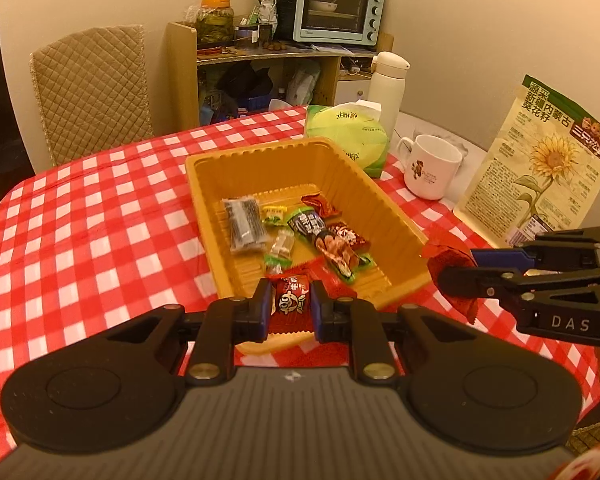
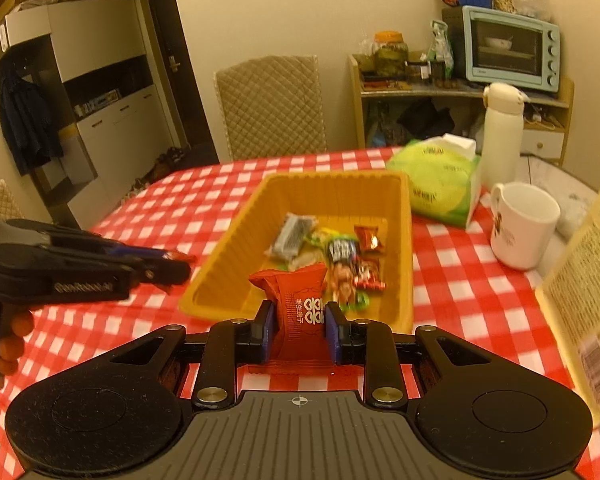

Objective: Organize snacks
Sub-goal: 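Carry both candies with both grippers over the orange tray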

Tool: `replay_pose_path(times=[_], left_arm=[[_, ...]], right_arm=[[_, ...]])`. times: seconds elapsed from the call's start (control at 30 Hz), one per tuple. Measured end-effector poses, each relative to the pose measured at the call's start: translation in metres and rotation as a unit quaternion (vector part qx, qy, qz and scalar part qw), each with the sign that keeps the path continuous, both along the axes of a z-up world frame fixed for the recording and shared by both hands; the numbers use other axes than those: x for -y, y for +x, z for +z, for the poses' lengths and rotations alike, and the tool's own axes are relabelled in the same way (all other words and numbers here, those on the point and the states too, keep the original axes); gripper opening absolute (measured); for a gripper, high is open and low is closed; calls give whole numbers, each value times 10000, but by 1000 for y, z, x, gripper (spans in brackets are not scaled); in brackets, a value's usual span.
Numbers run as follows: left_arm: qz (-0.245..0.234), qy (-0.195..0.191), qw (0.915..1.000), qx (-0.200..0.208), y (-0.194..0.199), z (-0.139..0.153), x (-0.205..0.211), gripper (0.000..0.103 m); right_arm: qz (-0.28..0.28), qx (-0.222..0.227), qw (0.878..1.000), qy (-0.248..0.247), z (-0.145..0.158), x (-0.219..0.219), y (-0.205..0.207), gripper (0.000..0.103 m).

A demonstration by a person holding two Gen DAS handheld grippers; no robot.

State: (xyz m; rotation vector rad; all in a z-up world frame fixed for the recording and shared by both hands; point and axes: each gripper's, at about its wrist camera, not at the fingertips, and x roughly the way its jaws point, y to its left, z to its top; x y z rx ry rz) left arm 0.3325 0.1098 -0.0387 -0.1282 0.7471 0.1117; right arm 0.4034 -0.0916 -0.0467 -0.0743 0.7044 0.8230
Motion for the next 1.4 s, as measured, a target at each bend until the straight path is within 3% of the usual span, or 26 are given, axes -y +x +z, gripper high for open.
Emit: replay_pose_path(times=[0.9, 1.2, 1.4], left_arm=[[-90, -154, 9985, -516, 58, -39, -17, 19], [-116, -174, 9983, -535, 60, -41, -19, 19], [-101, -174, 9988, -441, 63, -34, -22, 26]], right_arm=[[-157, -64, 9998, -37, -6, -15, 36, 27], [-217, -70, 9997, -30, -6, -16, 44, 27], [-252, -59, 9997, -25, -6, -19, 52, 27]])
